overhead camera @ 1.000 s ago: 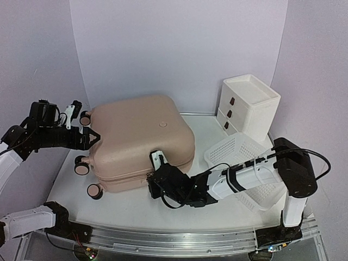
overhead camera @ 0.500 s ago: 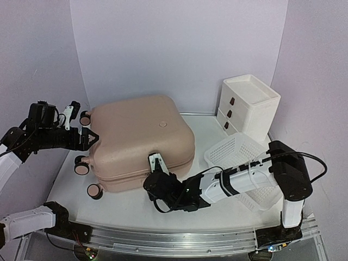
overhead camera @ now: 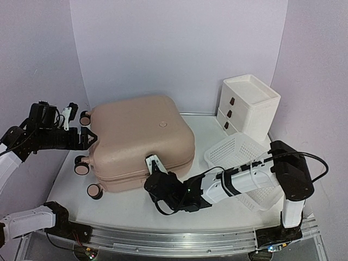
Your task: Open, take out, and arrange the luggage
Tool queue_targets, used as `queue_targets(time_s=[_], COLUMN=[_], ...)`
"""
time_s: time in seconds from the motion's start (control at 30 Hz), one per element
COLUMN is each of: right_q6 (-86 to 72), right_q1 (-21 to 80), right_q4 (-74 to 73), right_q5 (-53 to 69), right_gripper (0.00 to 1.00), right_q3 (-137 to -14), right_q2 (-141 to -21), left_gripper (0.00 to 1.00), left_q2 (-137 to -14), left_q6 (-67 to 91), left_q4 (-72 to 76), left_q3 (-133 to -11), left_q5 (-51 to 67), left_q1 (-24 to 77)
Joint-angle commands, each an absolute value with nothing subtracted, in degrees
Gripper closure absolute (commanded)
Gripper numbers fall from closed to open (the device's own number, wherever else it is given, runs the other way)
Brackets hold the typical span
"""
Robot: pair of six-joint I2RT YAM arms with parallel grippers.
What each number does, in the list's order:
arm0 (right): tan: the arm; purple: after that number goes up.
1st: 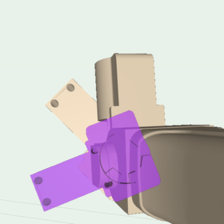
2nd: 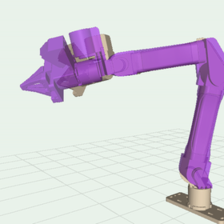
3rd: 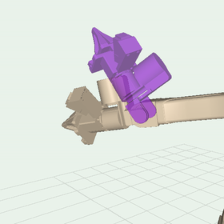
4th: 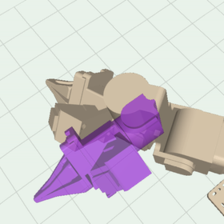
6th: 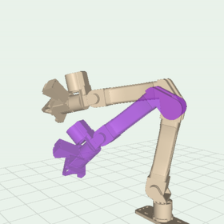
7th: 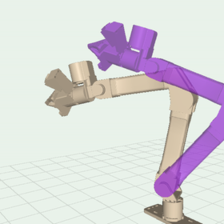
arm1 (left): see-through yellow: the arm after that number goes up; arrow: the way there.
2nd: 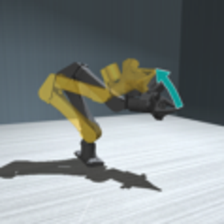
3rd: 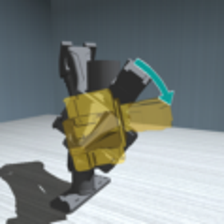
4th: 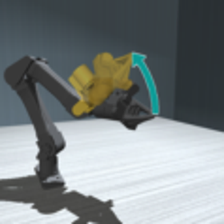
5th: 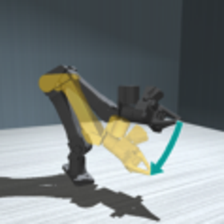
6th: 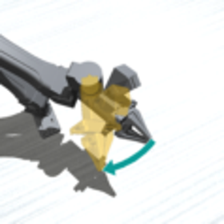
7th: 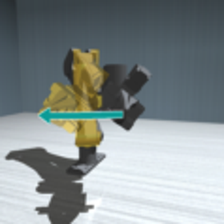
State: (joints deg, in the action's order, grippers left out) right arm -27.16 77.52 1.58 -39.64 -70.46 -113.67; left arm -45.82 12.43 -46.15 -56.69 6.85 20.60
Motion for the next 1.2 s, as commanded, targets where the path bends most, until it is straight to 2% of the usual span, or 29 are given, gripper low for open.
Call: queue_targets(time_s=[0.0,0.13,0.33,0.5,0.77,0.8,0.87,0.93,1.0,1.17], right_q6=[-21.5,-18.4,-19.8,-18.0,-18.0,-18.1,-17.9,-17.8,-18.4,-19.6], right_q1=[75.8,75.2,71.0,70.1,70.0,70.0,70.1,70.1,70.1,70.0], right_q4=[-1.7,-2.9,-3.4,-1.4,1.9,2.8,4.2,4.5,4.5,4.5], right_q5=[-43.2,-40.9,-30.4,-26.2,-26.3,-26.5,-25.5,-24.4,-25.4,-26.9], right_gripper=[1.00,0.98,0.89,0.89,0.88,0.87,0.73,0.69,0.72,0.89], right_q3=[-72.1,-71.7,-69.0,-69.5,-69.8,-69.6,-69.8,-70.5,-70.7,-69.3], right_q2=[-110.5,-109.4,-106.6,-108.0,-110.5,-110.8,-111.3,-111.6,-111.9,-110.7], left_gripper=[0.00,0.00,0.00,0.01,0.01,0.01,0.02,0.02,0.02,0.02], left_q2=[-45.4,-40.6,-38.1,-37.4,-31.7,-31.1,-30.4,-30.6,-31.1,-31.7], left_q6=[26.5,35.3,35.2,38.7,50.1,51.3,53.3,53.2,52.6,52.6], left_q4=[-55.0,-57.8,-58.3,-59.3,-62.2,-62.2,-62.1,-62.2,-62.1,-62.2], left_q3=[-63.1,-64.1,-64.5,-61.7,-57.5,-57.1,-56.3,-56.4,-56.8,-56.9], left_q5=[-0.9,4.2,7.1,10.2,9.9,9.7,9.7,9.7,9.7,9.4], left_q1=[20.6,20.7,20.7,20.7,20.7,20.7,20.7,20.7,20.7,20.7])
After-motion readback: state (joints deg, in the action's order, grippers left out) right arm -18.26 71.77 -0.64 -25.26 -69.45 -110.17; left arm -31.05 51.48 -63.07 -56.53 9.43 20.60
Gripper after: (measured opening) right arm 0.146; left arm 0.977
